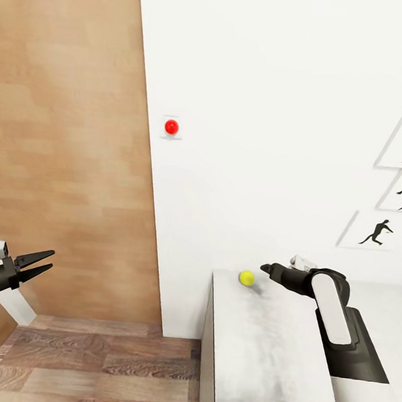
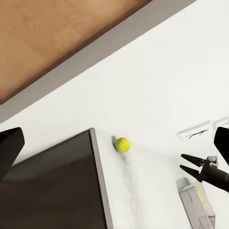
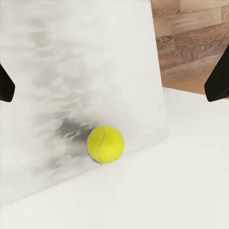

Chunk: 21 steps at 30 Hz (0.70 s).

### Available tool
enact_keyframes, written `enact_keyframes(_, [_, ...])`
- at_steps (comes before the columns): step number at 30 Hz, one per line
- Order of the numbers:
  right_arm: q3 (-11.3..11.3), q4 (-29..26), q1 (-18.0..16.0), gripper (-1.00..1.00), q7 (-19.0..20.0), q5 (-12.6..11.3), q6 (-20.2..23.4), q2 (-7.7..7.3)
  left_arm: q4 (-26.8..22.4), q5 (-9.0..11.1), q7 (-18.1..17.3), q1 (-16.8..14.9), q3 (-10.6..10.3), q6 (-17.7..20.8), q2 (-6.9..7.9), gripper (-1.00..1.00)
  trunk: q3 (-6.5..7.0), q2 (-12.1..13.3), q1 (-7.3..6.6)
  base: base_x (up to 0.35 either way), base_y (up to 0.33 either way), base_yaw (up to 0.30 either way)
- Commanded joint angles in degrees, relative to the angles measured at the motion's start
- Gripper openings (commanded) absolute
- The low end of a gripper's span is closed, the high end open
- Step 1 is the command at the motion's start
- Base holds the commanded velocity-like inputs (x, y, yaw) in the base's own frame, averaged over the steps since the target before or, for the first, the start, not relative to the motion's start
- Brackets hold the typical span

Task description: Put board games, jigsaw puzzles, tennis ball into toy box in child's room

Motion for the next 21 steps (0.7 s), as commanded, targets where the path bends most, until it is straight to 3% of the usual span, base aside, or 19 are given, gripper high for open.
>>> enact_keyframes(1, [0.01,-0.01,-0.06,1.00,-0.58,-0.60,0.15,-0.01,0.01,-0.15,-0.26,-0.06,0.04,0.21,0.00,1.00,-0.16,-0.12,0.03,0.014,0.000,0.000])
enact_keyframes(15, [0.08,0.79,-0.79,1.00,-0.58,-0.61,0.15,-0.01,-0.16,-0.06,-0.52,0.11,-0.45,0.21,-0.07,1.00,-0.95,-0.12,0.03,0.003,0.000,0.000])
enact_keyframes(19, [0.13,2.27,-1.43,1.00,-0.59,-0.60,0.15,-0.01,-0.21,-0.06,-0.61,0.27,-2.10,0.21,-0.08,1.00,-1.29,-0.12,0.03,0.000,0.000,0.000])
enact_keyframes(21, [0.15,3.87,-2.41,1.00,-0.66,-0.56,0.15,0.01,-0.23,-0.06,-0.64,0.32,-4.43,0.21,-0.06,1.00,-1.47,-0.12,0.03,0.000,0.000,0.000])
